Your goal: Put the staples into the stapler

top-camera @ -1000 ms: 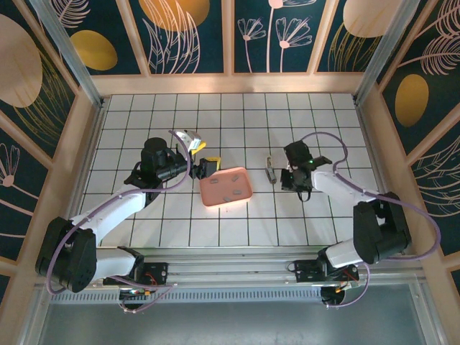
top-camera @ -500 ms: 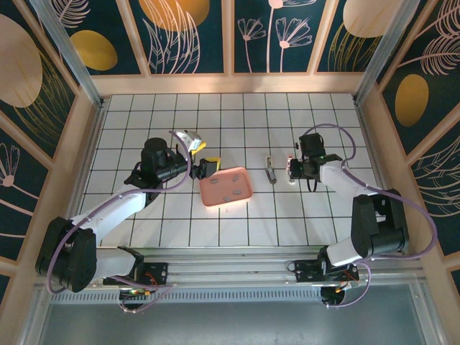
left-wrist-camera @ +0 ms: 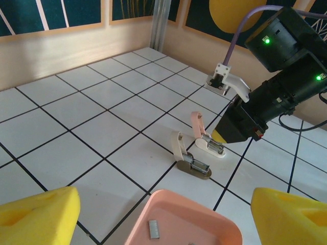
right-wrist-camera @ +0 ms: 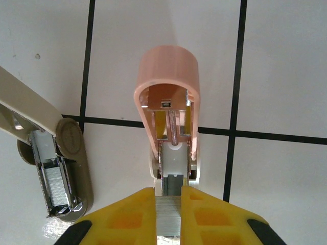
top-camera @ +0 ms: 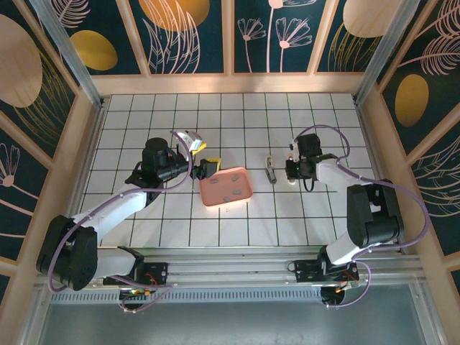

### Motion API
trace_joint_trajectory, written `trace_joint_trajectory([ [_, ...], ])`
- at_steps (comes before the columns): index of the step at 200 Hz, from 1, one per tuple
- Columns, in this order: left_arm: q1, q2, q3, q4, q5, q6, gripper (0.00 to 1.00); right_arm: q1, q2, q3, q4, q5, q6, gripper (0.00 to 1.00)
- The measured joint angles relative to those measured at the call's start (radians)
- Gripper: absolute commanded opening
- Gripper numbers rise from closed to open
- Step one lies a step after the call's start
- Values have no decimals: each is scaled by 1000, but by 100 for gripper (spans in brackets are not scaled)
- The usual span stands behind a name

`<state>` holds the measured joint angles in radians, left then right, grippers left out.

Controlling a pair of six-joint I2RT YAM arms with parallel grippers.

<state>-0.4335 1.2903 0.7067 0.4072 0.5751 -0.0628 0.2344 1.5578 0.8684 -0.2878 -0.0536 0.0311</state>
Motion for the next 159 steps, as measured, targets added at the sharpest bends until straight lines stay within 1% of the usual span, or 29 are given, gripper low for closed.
trace_joint_trajectory([
  [67, 0, 0, 0, 0, 0, 3, 86, 0, 3, 0, 2, 23, 1, 14],
  [159, 0, 0, 0, 0, 0, 7, 86, 0, 23, 0, 5, 24, 1, 14],
])
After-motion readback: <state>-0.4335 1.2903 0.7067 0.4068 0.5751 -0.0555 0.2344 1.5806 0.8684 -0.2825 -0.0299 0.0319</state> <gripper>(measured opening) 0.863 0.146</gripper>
